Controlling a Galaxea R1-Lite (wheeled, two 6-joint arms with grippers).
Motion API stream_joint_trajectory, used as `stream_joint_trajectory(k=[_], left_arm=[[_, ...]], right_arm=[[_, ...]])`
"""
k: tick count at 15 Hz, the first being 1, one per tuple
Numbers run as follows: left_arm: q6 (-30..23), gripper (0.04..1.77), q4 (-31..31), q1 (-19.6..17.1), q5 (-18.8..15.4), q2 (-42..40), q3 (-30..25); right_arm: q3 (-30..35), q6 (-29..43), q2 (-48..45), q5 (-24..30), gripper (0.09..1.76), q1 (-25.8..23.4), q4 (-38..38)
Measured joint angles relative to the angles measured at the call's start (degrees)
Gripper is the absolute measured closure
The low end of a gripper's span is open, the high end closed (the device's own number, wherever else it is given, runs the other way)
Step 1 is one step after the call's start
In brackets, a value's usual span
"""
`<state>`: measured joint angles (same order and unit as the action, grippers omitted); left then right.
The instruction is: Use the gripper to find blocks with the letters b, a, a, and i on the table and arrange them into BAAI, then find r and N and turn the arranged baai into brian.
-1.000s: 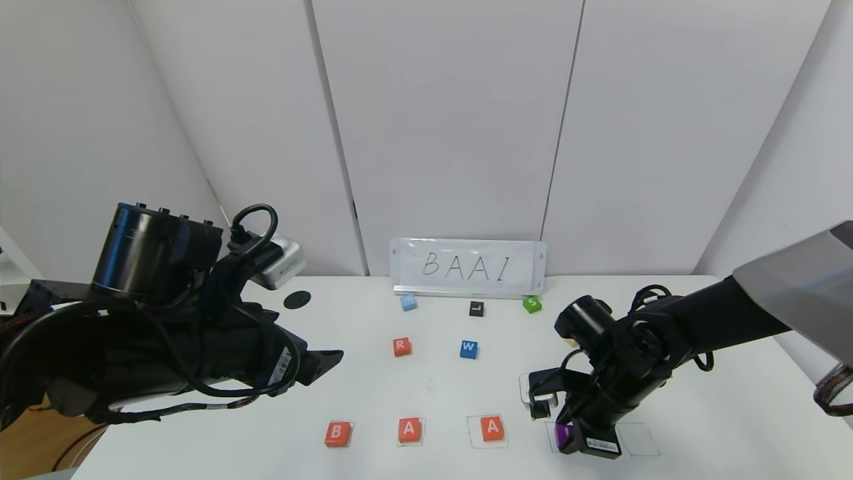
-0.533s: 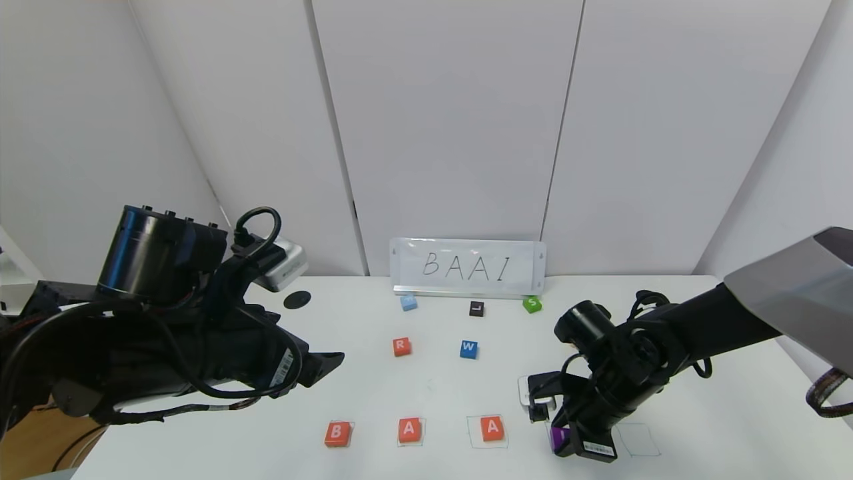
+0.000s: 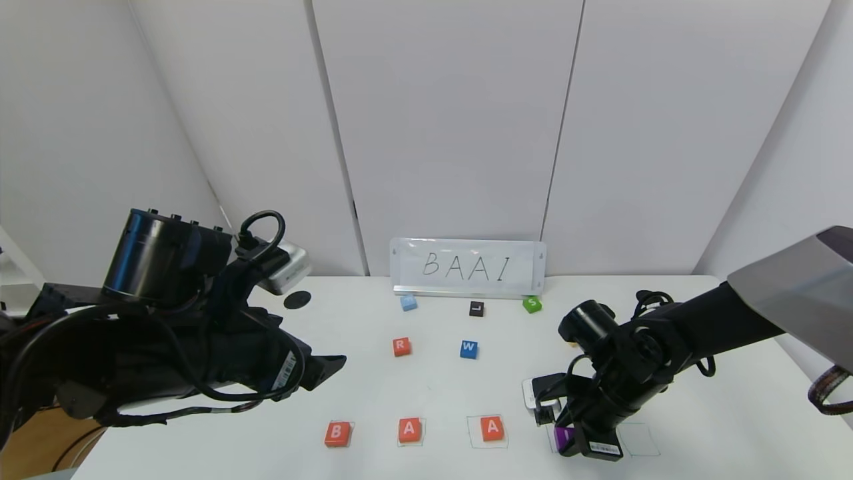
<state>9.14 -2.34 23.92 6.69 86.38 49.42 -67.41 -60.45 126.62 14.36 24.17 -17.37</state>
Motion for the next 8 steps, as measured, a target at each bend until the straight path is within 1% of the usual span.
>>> stream_joint_trajectory(k=[3,6,8], left_arm=[[0.00,0.09,0.05,0.15,0.00,0.09,-0.09],[0.05,0.09,0.05,0.15,-0.02,0.13,-0.13],[0.07,0.09,0.05,0.22,-0.05,0.17,-0.13]], right_arm=[[0.00,-0.56,0.00,0.02,1.32,-0.04,-0.02],[0.02,-1.56,0.04,0.04,0.97,-0.04,-0.17],[0.07,-1.32,-0.02,0.04,0.79,0.10,-0.15]])
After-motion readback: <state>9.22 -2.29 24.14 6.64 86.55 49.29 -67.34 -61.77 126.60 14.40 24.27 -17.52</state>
